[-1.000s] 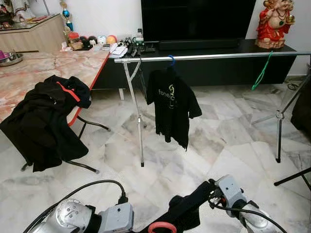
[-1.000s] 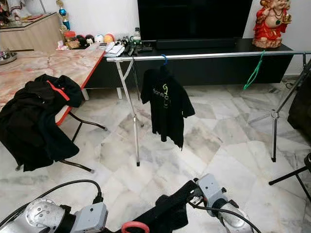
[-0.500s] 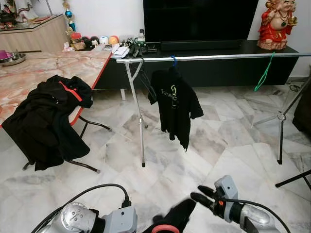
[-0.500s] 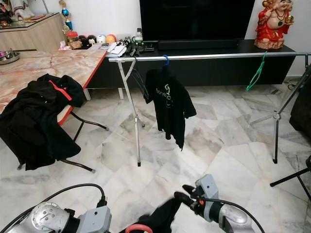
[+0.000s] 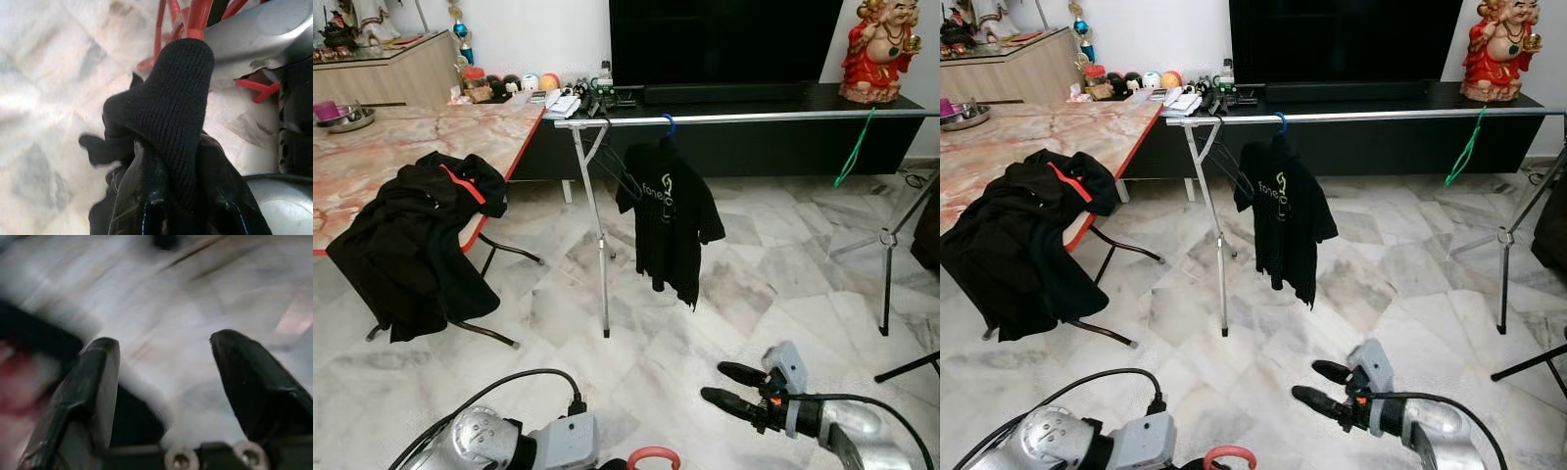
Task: Hang hanger
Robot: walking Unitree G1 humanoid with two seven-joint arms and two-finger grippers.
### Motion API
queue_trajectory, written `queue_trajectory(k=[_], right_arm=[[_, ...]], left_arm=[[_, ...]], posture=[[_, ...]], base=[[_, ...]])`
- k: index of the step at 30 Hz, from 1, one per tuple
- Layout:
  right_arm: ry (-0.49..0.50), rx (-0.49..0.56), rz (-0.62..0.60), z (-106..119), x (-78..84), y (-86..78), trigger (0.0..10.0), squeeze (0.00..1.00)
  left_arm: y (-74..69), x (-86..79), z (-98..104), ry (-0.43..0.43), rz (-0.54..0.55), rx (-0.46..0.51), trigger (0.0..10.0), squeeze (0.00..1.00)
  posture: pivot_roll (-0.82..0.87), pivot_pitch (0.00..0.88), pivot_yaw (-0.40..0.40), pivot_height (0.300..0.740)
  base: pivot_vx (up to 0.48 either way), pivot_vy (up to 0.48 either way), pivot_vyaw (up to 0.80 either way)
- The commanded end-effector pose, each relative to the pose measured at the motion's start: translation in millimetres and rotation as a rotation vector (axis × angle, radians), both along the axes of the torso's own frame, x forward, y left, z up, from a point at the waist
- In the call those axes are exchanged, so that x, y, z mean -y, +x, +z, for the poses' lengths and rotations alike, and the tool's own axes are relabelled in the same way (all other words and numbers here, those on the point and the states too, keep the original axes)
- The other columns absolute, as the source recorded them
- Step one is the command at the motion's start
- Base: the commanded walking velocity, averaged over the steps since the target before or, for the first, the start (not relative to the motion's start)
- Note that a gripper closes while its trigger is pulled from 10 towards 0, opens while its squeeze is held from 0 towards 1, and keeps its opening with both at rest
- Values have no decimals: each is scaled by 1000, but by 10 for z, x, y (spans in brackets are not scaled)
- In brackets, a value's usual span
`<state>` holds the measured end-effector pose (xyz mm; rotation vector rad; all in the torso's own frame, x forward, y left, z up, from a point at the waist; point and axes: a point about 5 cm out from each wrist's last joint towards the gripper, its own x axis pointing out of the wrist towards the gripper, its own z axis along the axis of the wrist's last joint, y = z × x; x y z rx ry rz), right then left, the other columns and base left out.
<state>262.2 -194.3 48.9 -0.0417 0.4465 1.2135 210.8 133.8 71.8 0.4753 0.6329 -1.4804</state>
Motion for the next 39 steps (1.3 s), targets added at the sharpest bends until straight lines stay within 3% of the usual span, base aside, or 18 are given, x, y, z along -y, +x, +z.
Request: queue_trajectory(k=[1,4,5,8,12,17,23,24,30,36,39], right_arm=[[-23,-21,116,31,-27,-60,10000,1000],[-54,-6,225,199,-38,-14,10000,1000],[-150,-1,321,184,-42,-51,10000,1000],[-296,16,453,132,-71,-92,10000,1000],[-265,67,451,160,-226,3,10000,1000],[-311,90,489,128,-315,33,10000,1000],[-394,191,505,107,-349,103,10000,996],[-404,204,470,124,-319,147,10000,31],[-421,253,412,121,-267,205,10000,0],[-405,284,378,56,-319,204,10000,0],[-342,287,327,56,-370,226,10000,0]], left_arm=[[59,-30,22,18,27,3,10000,0],[164,-37,-36,71,90,-17,10000,0],[180,-19,-58,85,83,-32,10000,0],[286,65,-67,86,105,-51,10000,0],[448,180,-35,60,170,-70,10000,0],[461,213,-74,142,140,-107,10000,0],[536,289,-17,131,103,-83,10000,0],[540,308,-11,133,97,-80,10000,0],[540,323,21,129,80,-81,10000,0],[550,324,66,118,60,-69,10000,0],[543,342,90,101,54,-72,10000,0]], posture=[[27,0,33,740],[20,0,33,740],[15,0,36,740],[22,0,37,740],[34,0,37,740],[33,0,43,740],[38,0,45,740],[38,0,43,740],[37,0,41,740],[48,0,40,740],[49,0,41,740]], base=[[0,0,0],[0,0,0],[0,0,0],[0,0,0],[0,0,0],[0,0,0],[0,0,0],[0,0,0],[0,0,0],[0,0,0],[0,0,0]])
